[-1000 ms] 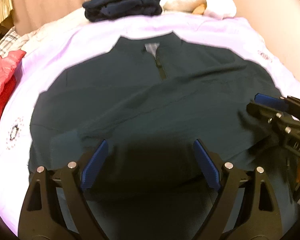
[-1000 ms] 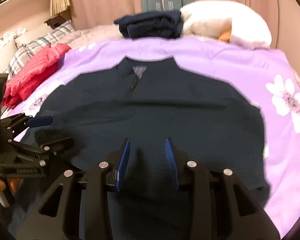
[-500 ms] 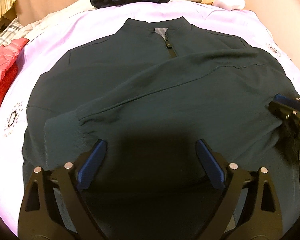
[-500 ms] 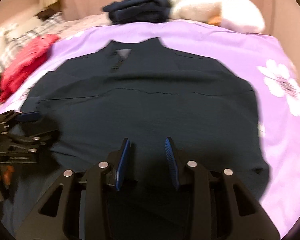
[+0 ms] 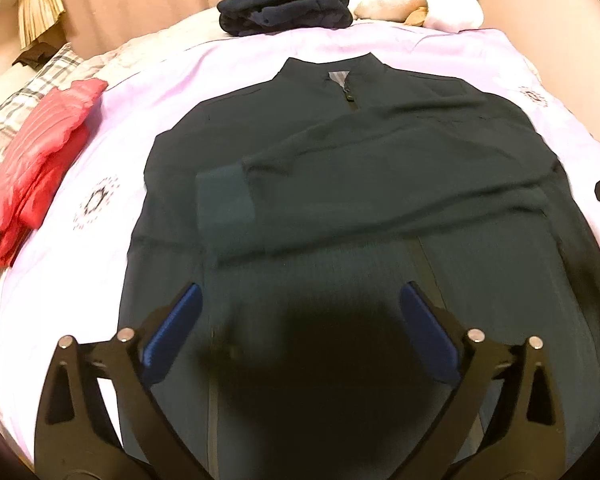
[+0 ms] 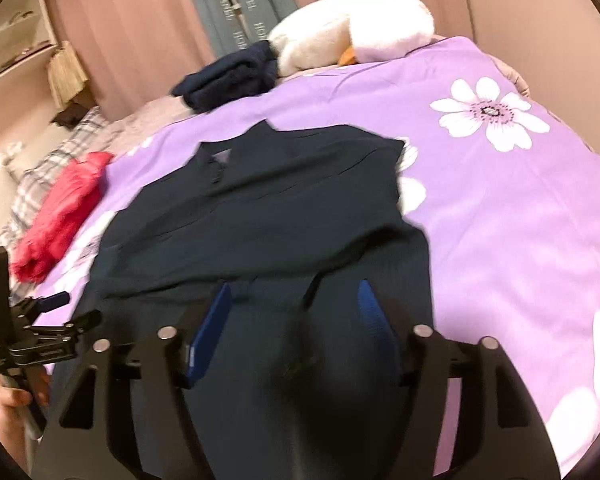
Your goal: Fold large clothes
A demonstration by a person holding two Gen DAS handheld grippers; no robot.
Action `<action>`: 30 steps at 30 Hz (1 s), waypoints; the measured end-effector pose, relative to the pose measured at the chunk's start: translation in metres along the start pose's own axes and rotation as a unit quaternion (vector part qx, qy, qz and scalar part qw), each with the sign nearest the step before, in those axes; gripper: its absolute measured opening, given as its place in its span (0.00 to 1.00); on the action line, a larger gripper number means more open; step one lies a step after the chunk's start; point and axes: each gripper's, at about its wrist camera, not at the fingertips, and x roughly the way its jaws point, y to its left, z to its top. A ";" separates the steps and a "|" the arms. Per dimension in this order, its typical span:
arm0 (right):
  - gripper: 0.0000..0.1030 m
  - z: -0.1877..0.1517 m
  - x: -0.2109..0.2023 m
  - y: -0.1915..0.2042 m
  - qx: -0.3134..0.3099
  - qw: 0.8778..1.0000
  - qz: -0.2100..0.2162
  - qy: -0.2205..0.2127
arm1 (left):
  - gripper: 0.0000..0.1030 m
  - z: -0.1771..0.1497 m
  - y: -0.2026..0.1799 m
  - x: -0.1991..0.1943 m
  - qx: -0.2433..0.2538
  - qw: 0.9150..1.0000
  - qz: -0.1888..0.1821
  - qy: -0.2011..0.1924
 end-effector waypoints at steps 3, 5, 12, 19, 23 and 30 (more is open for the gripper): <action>0.75 -0.022 -0.016 0.022 -0.024 0.999 0.018 0.018 | 0.98 -0.027 -0.006 -0.018 -0.002 1.000 -0.013 0.012; 0.76 -0.042 -0.023 0.043 -0.053 0.998 0.023 0.034 | 0.98 -0.045 -0.010 -0.026 -0.002 1.000 -0.019 0.018; 0.76 -0.098 -0.017 0.097 -0.148 0.986 0.009 0.077 | 0.98 -0.091 -0.020 -0.022 -0.017 0.998 -0.030 0.052; 0.79 -0.137 0.001 0.099 -0.197 0.973 -0.048 0.107 | 0.98 -0.126 -0.002 -0.015 -0.056 0.995 -0.041 0.069; 0.81 -0.149 -0.013 0.087 -0.190 0.974 -0.047 0.110 | 0.98 -0.147 0.003 -0.027 -0.054 0.995 -0.047 0.065; 0.81 -0.167 -0.048 0.066 -0.198 0.972 -0.023 0.124 | 0.98 -0.185 0.019 -0.063 -0.057 0.995 -0.056 0.056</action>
